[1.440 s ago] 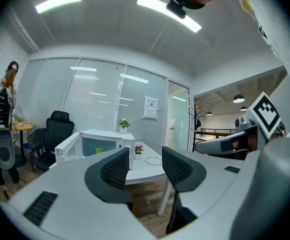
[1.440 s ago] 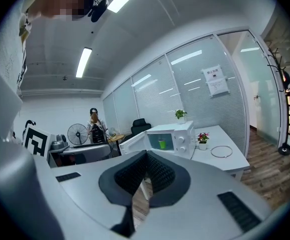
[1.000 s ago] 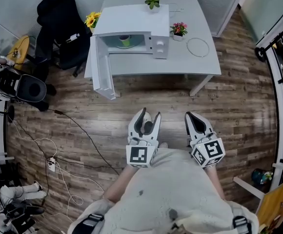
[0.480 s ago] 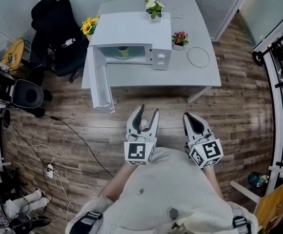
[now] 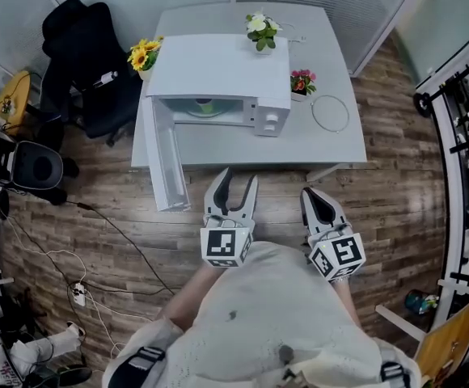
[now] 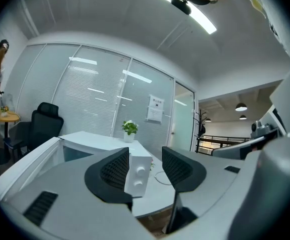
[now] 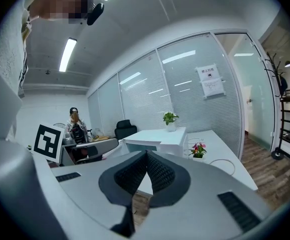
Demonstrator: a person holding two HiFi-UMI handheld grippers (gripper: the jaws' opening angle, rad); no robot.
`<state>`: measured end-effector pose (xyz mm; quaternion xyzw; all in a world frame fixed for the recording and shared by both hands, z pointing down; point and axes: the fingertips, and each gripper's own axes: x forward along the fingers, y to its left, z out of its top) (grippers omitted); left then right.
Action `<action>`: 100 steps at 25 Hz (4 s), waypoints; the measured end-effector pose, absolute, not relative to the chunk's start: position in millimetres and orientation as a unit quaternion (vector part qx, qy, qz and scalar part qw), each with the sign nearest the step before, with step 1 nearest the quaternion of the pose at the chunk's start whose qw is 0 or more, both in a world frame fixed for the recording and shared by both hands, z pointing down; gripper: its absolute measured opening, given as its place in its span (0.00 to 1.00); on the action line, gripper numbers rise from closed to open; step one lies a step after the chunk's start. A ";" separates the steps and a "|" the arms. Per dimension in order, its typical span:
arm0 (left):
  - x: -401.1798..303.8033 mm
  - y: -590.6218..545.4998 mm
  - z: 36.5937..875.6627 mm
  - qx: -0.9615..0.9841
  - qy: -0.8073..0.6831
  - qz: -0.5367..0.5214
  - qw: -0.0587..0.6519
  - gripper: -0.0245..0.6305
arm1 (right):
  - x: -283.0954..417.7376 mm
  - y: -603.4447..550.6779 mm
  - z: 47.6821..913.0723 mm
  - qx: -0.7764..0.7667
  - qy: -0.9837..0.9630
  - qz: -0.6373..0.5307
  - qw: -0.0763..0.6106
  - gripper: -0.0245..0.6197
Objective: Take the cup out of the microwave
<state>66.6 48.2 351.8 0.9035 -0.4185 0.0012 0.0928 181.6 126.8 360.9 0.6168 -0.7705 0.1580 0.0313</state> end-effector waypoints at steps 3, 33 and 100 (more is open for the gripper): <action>66.0 19.4 351.6 0.905 -0.415 0.000 0.088 0.39 | 181.2 100.8 360.7 0.621 -0.767 0.156 0.028 0.05; 1.3 -107.4 399.3 0.881 -0.459 0.028 0.112 0.38 | 118.3 -45.0 390.9 0.570 -0.800 0.179 0.054 0.05; 27.2 -323.7 630.6 0.789 -0.552 0.214 0.164 0.53 | 172.0 -207.3 426.3 0.498 -0.838 0.177 0.140 0.05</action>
